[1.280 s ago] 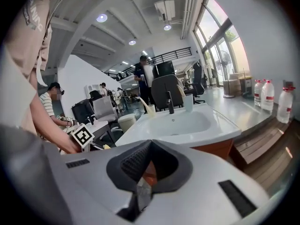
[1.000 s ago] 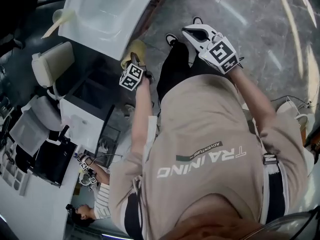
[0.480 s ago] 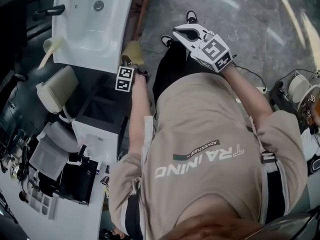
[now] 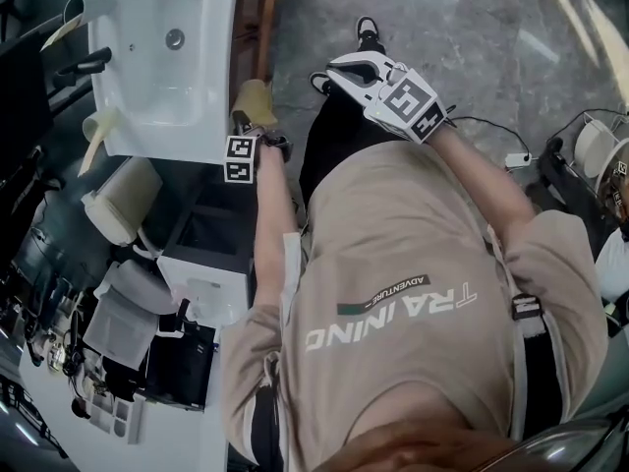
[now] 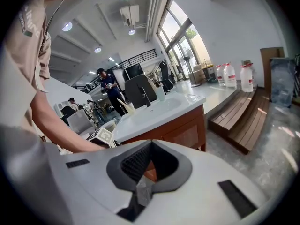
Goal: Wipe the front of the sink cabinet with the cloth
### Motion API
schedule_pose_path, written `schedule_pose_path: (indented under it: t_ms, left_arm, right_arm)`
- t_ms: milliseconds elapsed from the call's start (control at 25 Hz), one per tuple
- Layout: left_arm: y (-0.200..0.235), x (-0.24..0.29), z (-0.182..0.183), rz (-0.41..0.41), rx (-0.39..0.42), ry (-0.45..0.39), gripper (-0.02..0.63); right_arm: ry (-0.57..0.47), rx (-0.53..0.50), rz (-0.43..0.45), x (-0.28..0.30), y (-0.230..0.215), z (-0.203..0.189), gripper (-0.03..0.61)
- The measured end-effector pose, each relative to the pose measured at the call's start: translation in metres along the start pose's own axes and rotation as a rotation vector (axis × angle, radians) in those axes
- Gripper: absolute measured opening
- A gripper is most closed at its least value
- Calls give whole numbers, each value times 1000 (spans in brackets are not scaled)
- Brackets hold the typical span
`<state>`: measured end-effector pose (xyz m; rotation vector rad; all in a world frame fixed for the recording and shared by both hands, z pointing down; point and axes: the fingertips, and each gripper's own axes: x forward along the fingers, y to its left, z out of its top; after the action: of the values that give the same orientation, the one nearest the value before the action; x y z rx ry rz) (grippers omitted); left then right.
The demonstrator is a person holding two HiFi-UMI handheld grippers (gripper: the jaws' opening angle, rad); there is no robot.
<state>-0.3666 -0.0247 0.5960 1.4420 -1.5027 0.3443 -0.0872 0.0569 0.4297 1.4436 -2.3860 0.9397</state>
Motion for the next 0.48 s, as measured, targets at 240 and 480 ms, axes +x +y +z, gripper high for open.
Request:
schedule_pose_path:
  t_ms: [240,480]
  left_arm:
    - [-36,21,0,-12,11,1,44]
    - [-90,46,-1,-32,30,-5,44]
  right_arm:
    - [-10,23,-16,-6,-36,6,12]
    - [-10,31,-2,-12,-77,18,12]
